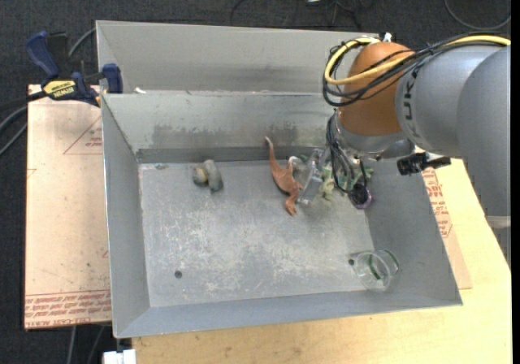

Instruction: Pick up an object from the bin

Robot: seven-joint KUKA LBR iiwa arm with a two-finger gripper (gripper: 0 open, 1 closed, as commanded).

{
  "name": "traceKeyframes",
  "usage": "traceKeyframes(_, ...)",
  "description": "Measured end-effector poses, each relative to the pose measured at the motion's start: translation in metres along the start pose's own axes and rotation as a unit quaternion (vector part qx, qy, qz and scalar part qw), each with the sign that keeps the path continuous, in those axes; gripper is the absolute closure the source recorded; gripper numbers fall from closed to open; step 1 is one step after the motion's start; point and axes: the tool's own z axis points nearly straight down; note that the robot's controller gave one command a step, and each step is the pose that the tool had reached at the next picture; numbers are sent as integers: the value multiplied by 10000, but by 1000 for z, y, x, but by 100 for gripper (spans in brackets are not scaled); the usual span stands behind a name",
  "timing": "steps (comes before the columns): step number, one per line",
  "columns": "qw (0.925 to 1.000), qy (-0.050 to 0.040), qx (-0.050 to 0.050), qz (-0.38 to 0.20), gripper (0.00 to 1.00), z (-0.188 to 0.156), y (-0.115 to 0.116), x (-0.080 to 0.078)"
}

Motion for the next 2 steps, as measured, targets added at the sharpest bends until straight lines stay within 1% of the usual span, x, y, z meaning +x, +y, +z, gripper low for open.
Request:
traceKeyframes(1,10000,1,0,-1,100,-1,0,0)
traceKeyframes(2,9986,-4,-4,-522,0,-31,-12,29)
